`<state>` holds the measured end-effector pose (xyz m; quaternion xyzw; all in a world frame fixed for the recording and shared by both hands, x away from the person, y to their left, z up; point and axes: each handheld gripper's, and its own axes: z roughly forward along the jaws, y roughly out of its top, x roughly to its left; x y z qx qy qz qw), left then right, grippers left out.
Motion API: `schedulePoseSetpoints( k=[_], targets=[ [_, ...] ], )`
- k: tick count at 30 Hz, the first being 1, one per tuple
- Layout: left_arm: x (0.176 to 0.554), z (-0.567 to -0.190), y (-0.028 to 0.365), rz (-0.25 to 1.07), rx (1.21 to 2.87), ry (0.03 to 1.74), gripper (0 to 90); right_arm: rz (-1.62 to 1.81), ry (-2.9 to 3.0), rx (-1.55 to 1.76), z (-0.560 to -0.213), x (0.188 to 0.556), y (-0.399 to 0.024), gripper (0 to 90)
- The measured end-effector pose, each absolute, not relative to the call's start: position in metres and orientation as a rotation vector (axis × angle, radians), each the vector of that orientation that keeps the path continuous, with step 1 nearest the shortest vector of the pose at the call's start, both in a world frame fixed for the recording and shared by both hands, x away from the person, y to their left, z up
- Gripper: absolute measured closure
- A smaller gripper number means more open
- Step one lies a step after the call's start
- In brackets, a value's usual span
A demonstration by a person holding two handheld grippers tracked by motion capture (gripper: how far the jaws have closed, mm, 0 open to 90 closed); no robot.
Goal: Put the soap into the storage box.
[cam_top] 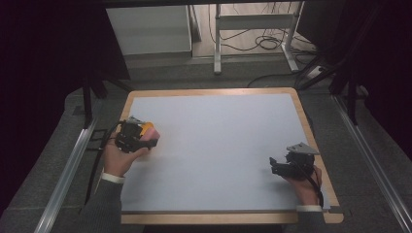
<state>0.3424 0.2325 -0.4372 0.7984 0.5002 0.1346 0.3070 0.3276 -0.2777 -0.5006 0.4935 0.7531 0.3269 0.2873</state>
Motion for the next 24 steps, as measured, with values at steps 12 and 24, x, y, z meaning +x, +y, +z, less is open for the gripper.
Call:
schedulePoseSetpoints(
  k=[12, 24],
  targets=[
    [0.350, -0.433, 0.239, 0.398, 2.114, 1.351, 59.6, 0.871, 2.013, 1.319, -0.501, 0.328, -0.278, 6.2],
    [0.360, -0.434, 0.249, 0.390, 2.092, 1.386, 59.6, 0.869, 2.024, 1.315, -0.501, 0.328, -0.277, 6.2]
  ],
)
